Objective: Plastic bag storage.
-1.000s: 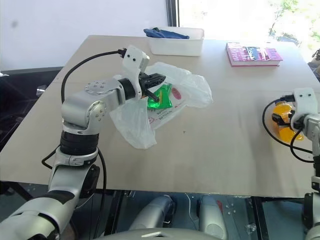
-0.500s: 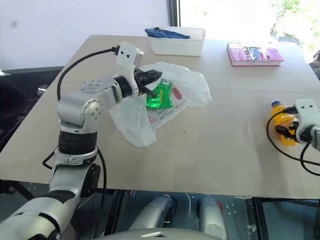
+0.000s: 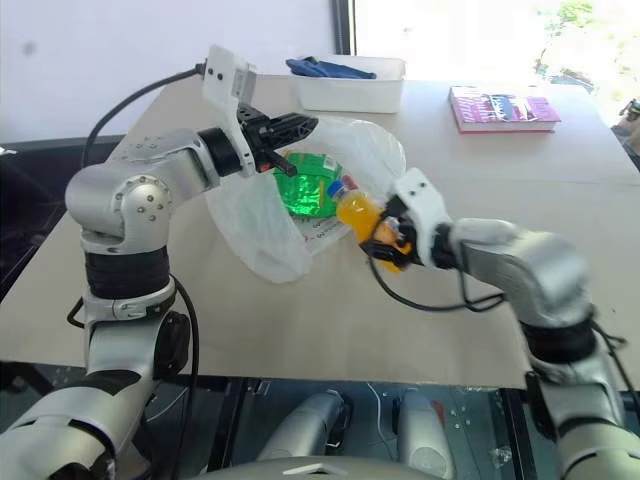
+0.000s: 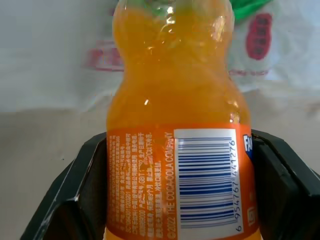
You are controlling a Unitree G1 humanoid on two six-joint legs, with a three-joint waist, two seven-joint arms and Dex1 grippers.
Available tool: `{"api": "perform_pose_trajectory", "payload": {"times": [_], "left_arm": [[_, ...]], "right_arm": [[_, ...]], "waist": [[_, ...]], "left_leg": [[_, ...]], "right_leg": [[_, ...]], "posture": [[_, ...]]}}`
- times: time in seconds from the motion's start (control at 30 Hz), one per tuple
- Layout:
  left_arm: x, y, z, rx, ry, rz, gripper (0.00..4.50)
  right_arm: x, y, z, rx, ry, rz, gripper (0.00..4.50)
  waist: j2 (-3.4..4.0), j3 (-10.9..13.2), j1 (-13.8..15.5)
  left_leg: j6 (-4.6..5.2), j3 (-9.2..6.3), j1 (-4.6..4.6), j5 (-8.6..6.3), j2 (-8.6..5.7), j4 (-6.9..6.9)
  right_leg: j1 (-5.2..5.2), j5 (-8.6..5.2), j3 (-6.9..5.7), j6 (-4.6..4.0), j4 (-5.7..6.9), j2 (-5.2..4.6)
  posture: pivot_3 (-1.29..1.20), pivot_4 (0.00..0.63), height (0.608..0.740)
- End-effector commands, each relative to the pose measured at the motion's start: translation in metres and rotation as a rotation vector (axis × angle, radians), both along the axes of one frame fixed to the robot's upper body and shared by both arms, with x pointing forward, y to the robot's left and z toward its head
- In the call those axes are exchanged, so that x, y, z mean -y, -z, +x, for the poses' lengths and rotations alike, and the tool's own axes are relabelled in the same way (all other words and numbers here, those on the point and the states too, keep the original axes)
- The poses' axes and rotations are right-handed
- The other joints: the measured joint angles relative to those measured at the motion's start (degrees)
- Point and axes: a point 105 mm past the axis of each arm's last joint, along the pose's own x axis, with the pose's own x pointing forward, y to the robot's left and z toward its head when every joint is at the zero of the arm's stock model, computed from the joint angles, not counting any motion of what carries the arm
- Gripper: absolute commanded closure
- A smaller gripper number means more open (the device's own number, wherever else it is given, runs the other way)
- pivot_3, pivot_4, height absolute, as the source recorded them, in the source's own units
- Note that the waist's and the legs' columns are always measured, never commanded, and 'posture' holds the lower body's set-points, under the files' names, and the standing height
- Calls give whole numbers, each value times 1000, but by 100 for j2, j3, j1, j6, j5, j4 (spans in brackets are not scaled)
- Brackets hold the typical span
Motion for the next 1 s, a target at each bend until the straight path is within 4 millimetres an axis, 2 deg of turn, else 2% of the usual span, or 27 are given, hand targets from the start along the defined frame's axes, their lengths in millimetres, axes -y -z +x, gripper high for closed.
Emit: {"api": "perform_pose_trajectory", "payload": {"times": [0.03,0.13,0.2,0.27,0.3,0.43,0.6,0.67,0.73,0.83,0.87,0.93,1.0], "left_arm": [[4,0,-17,32,38,48,4500],[1,10,-21,18,7,64,4500],[-1,12,-22,19,-21,30,4500],[-5,18,-22,-3,-55,21,4500],[-7,21,-21,-10,-73,21,4500],[-14,24,-18,-9,-121,5,4500],[-23,21,-6,12,-175,-71,4500],[-28,23,-1,15,-198,-84,4500],[-34,23,6,17,-219,-111,4500],[-36,23,13,16,-233,-135,4500],[-35,22,15,19,-229,-140,4500],[-31,21,14,23,-207,-141,4500],[-28,19,12,32,-184,-136,4500]], "right_arm": [[-24,-25,43,160,47,49,1450],[-62,-41,70,281,17,118,1450],[-85,-42,79,317,-21,140,1450],[-101,-41,79,338,-74,161,425],[-107,-41,78,340,-99,177,57],[-113,-42,75,414,-159,165,57],[-91,-56,64,486,-186,225,57],[-74,-70,47,507,-210,269,57],[-52,-79,18,522,-244,261,57],[-34,-86,-17,520,-263,242,57],[-28,-88,-22,524,-245,233,57],[-18,-87,-20,522,-170,188,57],[-5,-86,-8,530,-68,134,57]], "waist": [[1,0,-32],[1,1,-155],[0,1,-179],[1,1,-214],[1,1,-249],[2,1,-263],[3,1,-247],[3,1,-213],[15,-1,-242],[19,0,-210],[19,0,-206],[19,0,-202],[17,-2,-171]], "left_leg": [[0,7,0,0,0,-6],[1,14,0,0,4,-11],[0,13,1,0,5,-10],[0,16,6,1,7,-13],[-1,15,7,1,12,-14],[-3,9,9,1,17,-13],[-8,8,13,4,16,-9],[-9,4,9,4,16,-7],[-9,6,8,4,17,-7],[-19,2,6,8,29,-11],[-19,7,6,8,30,-12],[-19,14,8,8,30,-13],[-19,20,11,8,30,-12]], "right_leg": [[-5,0,4,0,1,0],[-9,0,-6,-1,-5,-2],[-9,0,-7,-1,-8,1],[-8,0,-7,-1,-8,4],[-8,0,-7,-2,-8,9],[-7,0,-8,-4,-5,34],[-7,4,-10,-9,-1,39],[-7,4,-12,-9,1,36],[-8,4,-9,-9,2,31],[-17,12,-11,-22,4,31],[-18,12,-8,-22,4,32],[-17,12,-2,-22,6,31],[-16,16,2,-25,8,30]], "posture": [[0,150,740],[0,150,740],[0,150,740],[0,150,740],[0,150,740],[0,150,740],[0,150,740],[0,150,740],[0,150,740],[0,150,740],[0,150,740],[0,150,740],[0,150,740]]}}
